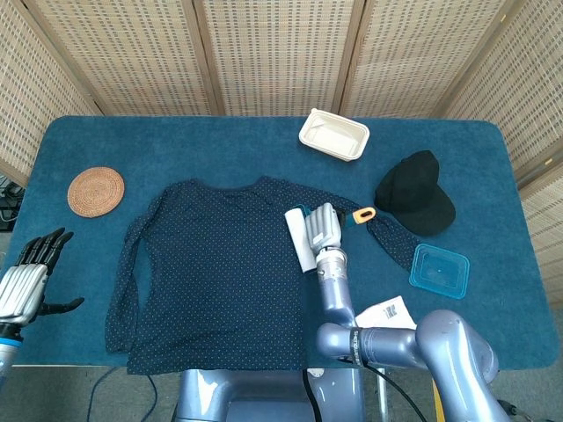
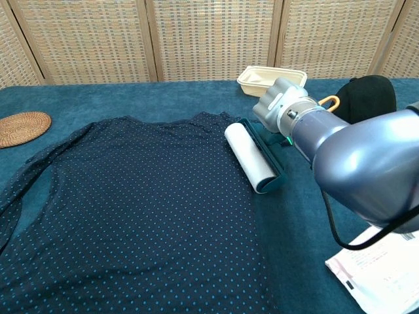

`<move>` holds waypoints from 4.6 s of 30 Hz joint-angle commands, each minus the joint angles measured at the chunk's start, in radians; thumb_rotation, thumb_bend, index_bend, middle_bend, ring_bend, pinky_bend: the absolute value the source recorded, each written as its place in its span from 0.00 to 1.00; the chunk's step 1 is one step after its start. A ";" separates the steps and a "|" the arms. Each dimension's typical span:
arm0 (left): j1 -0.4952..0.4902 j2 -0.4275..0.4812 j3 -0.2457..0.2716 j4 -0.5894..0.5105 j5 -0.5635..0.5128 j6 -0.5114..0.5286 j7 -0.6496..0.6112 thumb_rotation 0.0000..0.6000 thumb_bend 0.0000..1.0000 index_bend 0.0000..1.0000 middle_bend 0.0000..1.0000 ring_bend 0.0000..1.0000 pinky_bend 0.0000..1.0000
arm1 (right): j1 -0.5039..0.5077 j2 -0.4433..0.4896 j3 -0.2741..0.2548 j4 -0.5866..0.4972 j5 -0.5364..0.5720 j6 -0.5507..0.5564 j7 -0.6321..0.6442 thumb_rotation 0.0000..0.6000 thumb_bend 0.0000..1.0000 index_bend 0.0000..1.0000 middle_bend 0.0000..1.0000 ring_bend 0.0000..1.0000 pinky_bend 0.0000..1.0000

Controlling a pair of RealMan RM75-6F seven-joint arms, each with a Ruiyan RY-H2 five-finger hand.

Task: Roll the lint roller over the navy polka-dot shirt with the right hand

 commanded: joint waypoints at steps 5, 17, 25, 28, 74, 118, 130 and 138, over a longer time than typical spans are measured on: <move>0.000 -0.001 0.000 0.002 -0.002 0.000 -0.001 1.00 0.00 0.00 0.00 0.00 0.00 | 0.024 -0.040 0.015 0.013 -0.009 -0.005 -0.037 1.00 0.89 0.74 1.00 1.00 1.00; -0.003 0.001 -0.001 0.012 -0.008 -0.010 -0.018 1.00 0.00 0.00 0.00 0.00 0.00 | 0.110 -0.198 0.052 0.064 -0.023 0.004 -0.150 1.00 0.89 0.74 1.00 1.00 1.00; -0.002 0.003 0.000 0.016 -0.007 -0.011 -0.026 1.00 0.00 0.00 0.00 0.00 0.00 | 0.149 -0.265 0.084 0.087 -0.039 -0.001 -0.199 1.00 0.89 0.74 1.00 1.00 1.00; -0.002 0.003 0.000 0.017 -0.007 -0.011 -0.028 1.00 0.00 0.00 0.00 0.00 0.00 | 0.140 -0.261 0.082 0.092 -0.042 0.002 -0.205 1.00 0.89 0.74 1.00 1.00 1.00; -0.009 -0.020 -0.002 0.022 -0.034 -0.024 0.026 1.00 0.00 0.00 0.00 0.00 0.00 | 0.060 -0.199 -0.001 0.076 -0.217 -0.044 -0.260 1.00 0.87 0.73 1.00 1.00 1.00; 0.000 -0.015 0.005 0.007 -0.010 -0.002 0.024 1.00 0.00 0.00 0.00 0.00 0.00 | -0.088 -0.039 -0.020 0.035 -0.242 0.080 -0.265 1.00 0.00 0.00 0.99 1.00 1.00; 0.025 0.015 0.021 -0.007 0.064 0.059 -0.038 1.00 0.00 0.00 0.00 0.00 0.00 | -0.317 0.327 -0.103 -0.344 -0.542 0.166 0.275 1.00 0.00 0.00 0.41 0.51 0.59; 0.041 0.007 0.033 -0.006 0.098 0.094 -0.015 1.00 0.00 0.00 0.00 0.00 0.00 | -0.520 0.590 -0.192 -0.478 -0.743 0.119 0.854 1.00 0.00 0.00 0.00 0.00 0.00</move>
